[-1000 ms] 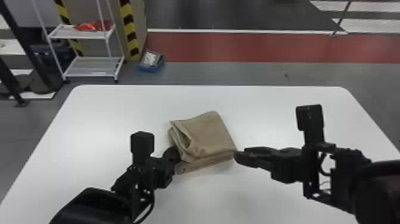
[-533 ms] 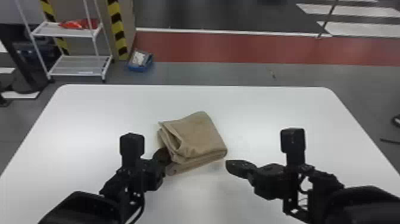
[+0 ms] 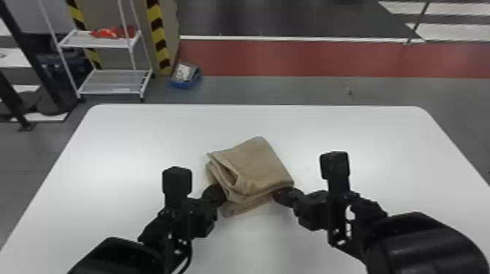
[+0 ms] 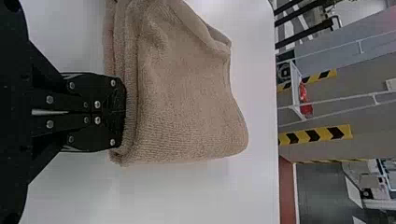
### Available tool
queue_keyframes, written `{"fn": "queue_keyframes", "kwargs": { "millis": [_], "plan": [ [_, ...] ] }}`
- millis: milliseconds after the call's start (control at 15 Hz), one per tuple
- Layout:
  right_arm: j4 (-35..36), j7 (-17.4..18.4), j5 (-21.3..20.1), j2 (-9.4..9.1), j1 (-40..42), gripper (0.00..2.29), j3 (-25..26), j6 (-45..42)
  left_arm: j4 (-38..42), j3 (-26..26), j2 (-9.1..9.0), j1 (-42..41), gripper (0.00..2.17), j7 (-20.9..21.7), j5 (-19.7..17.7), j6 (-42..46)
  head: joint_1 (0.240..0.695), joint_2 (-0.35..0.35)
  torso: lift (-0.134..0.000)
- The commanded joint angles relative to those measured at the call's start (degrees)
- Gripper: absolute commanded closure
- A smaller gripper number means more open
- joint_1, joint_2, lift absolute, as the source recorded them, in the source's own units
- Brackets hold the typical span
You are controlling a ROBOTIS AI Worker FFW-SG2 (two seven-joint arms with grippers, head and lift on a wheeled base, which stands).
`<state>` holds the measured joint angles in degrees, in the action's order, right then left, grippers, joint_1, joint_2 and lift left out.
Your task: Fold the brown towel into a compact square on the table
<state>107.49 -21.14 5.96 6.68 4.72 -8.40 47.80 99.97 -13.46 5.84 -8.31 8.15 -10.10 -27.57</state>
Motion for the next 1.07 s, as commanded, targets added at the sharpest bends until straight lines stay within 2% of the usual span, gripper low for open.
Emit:
{"fn": "queue_keyframes", "kwargs": {
  "millis": [0,267,467,733,867,1000],
  "plan": [
    [-3.42,1.19,-0.07,-0.44,-2.88,2.02,-0.39,-3.01,3.57,0.19,0.14,-2.41,1.70,0.38,0.00,-0.34,0.695,-0.022,-0.118],
    [-10.81,2.42,-0.60,-1.67,-10.88,2.01,-1.01,-3.01,15.17,0.89,0.76,-10.24,1.70,1.43,-0.18,-1.57,0.695,-0.028,-0.118],
    [-18.45,2.51,-1.74,-3.16,-17.82,2.01,-2.15,-3.89,23.43,3.79,1.11,-16.39,1.70,3.19,-0.62,-1.57,0.695,-0.027,-0.118],
    [-30.76,2.60,-3.76,-5.62,-26.87,2.01,-2.50,-8.46,27.56,9.33,1.20,-19.46,1.70,3.98,-2.82,-1.57,0.695,0.005,-0.118],
    [-31.81,2.33,-4.02,-5.45,-27.57,2.01,-2.06,-8.46,27.47,10.73,1.20,-19.64,1.71,4.42,-3.78,-1.57,0.695,0.038,-0.118],
    [-27.59,1.63,-3.67,-5.10,-23.80,2.01,-0.66,-8.11,26.15,11.70,1.20,-18.15,1.70,4.60,-4.92,-1.57,0.695,0.050,-0.118]
  ]
}}
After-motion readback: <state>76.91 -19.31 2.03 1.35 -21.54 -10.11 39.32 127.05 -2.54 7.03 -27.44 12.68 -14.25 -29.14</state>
